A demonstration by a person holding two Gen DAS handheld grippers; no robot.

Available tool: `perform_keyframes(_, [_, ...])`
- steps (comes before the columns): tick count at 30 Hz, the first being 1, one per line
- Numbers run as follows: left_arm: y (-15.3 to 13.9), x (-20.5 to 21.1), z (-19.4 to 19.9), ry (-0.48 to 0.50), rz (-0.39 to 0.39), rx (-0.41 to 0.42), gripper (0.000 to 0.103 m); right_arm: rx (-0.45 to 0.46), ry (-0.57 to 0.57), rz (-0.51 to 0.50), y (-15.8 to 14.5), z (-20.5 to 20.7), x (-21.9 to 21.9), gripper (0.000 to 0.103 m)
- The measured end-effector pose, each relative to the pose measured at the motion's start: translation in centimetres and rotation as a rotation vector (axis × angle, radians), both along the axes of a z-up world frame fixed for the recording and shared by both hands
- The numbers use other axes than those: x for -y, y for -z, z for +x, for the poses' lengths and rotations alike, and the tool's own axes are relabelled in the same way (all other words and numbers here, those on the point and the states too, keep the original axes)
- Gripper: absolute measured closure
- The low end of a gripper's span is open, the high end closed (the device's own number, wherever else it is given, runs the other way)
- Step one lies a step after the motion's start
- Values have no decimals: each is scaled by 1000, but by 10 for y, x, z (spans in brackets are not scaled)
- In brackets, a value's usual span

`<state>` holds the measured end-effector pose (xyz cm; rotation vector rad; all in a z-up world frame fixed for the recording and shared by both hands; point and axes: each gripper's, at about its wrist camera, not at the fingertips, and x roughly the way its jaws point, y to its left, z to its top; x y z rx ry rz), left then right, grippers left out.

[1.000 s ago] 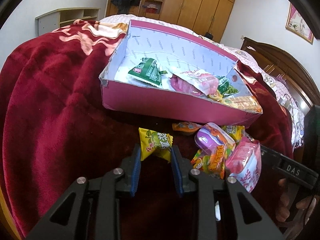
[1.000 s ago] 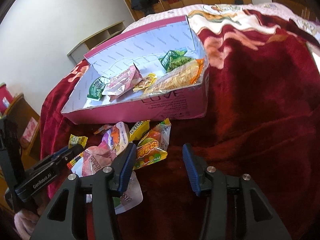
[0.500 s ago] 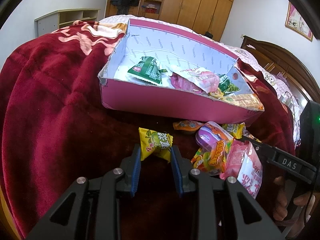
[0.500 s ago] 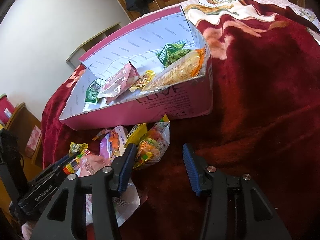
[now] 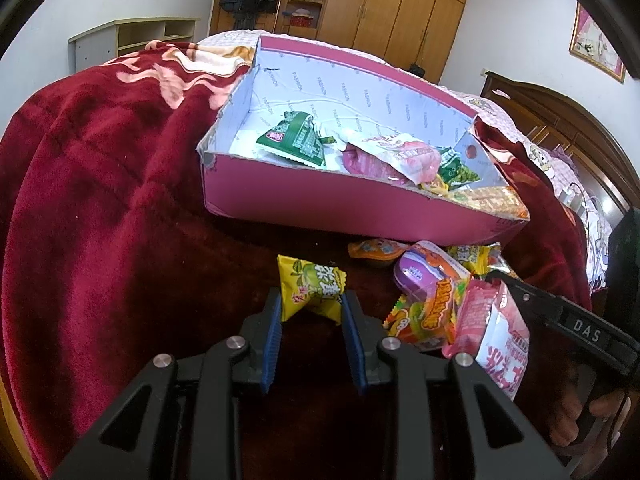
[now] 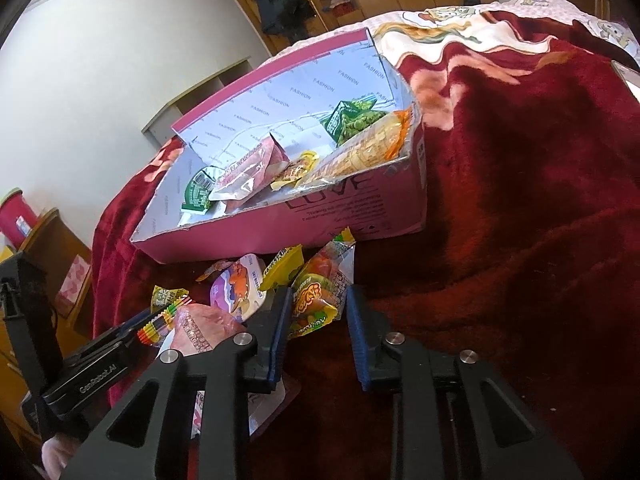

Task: Organize snacks
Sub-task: 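Grasp the colourful candy bag with the right gripper while the left holds the yellow packet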

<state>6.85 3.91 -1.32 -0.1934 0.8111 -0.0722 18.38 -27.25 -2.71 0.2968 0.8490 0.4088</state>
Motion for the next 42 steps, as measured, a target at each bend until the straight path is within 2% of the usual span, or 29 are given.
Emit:
perform_keyframes(13, [-2, -2, -2, 19, 0, 9, 73, 35, -5, -38, -13, -17, 10, 75])
perform_keyframes(42, [-43, 10, -25, 74, -2, 106, 73, 190, 1, -103, -49, -46, 10, 75])
